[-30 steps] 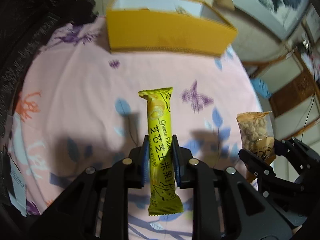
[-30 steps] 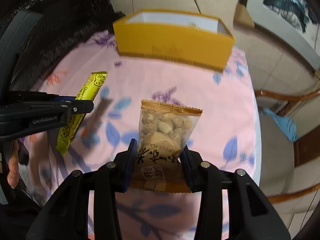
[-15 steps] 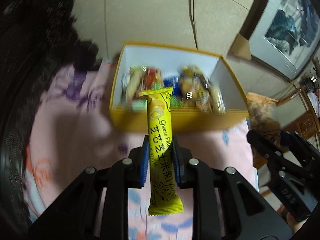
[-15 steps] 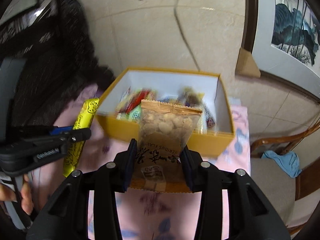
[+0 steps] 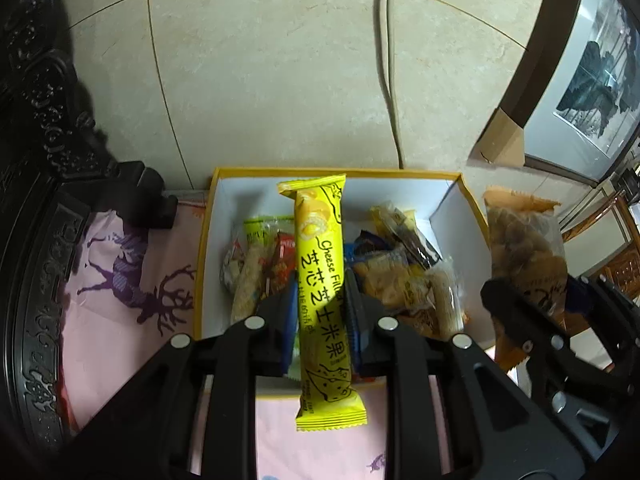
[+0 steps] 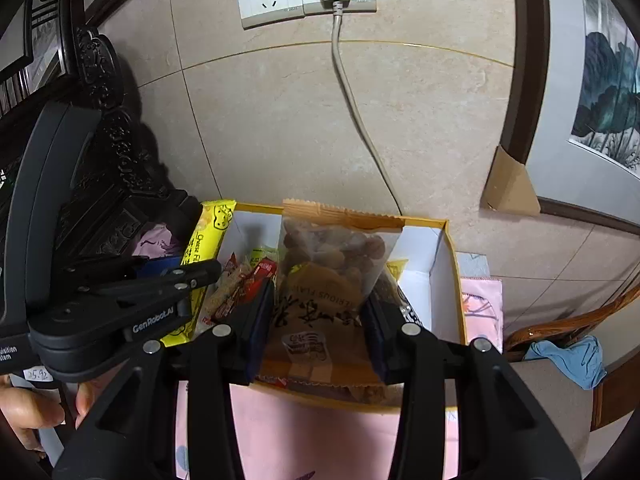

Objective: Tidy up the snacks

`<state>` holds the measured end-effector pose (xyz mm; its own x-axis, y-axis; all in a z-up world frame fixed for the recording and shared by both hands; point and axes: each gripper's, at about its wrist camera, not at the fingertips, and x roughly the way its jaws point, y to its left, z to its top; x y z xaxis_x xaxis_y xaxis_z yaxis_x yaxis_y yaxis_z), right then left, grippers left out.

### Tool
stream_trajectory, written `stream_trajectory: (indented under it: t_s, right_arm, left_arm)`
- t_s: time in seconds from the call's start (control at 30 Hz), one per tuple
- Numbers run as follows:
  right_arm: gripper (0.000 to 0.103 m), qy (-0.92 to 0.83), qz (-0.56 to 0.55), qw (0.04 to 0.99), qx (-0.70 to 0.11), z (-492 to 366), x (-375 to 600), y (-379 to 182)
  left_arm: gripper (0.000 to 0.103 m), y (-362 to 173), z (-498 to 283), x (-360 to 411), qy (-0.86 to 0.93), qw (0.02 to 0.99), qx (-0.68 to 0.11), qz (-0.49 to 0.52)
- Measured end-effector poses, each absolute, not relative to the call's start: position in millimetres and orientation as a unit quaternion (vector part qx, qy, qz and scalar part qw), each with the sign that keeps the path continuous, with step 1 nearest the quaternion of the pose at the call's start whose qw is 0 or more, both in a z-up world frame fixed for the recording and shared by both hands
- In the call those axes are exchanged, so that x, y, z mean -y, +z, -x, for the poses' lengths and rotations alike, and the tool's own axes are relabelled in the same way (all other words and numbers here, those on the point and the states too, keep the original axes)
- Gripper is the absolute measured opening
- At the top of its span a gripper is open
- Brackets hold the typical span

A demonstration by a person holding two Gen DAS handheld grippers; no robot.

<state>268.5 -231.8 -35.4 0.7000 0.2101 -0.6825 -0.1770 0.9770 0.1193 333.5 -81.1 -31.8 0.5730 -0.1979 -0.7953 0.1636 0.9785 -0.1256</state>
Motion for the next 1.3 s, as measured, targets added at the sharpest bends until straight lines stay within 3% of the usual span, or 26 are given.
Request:
stream_trajectory:
  t_s: [0.1, 0.13, 0.17, 0.2, 0.23, 0.27, 0.4, 0.6, 1.3]
  right_arm:
    - [0.043, 0.103, -0.021, 0.923, -0.370, -276, 230, -35]
    - [0.054, 0.101, -0.020, 0.923, -0.370, -277, 231, -36]
    - [0.063, 0.092, -0.017, 0.923, -0.372, -281, 231, -36]
    - [0.075, 0.073, -0.014, 0.925, -0.373, -284, 234, -36]
    - [0.092, 0.063, -0.019, 0.926, -0.371, -286, 237, -36]
    - [0.101, 0.051, -0.028, 0.924, -0.377, -287, 243, -37]
    - [0.102, 0.036, -0.029, 0.922, -0.384, -286, 248, -43]
    - [0.102, 0.021, -0.025, 0.926, -0.377, -281, 247, -44]
    - [0.102, 0.046, -0.058, 0.917, -0.393, -275, 241, -50]
  left_arm:
    - [0.021, -32, -345, 82, -0.098, 0.887, -0.452, 0.013]
    - [0.035, -33, -350, 83, -0.096, 0.885, -0.455, 0.011]
    - [0.074, -34, -354, 82, -0.091, 0.884, -0.459, 0.010]
    - [0.091, -35, -356, 78, -0.072, 0.886, -0.457, 0.014]
    - [0.101, -35, -356, 72, -0.060, 0.891, -0.450, 0.025]
    - [0.101, -37, -355, 63, -0.061, 0.892, -0.445, 0.054]
    - [0.101, -52, -358, 50, -0.049, 0.872, -0.477, 0.097]
    - [0.101, -51, -350, 60, -0.048, 0.886, -0.460, 0.040]
    - [0.101, -29, -339, 72, -0.043, 0.902, -0.430, -0.009]
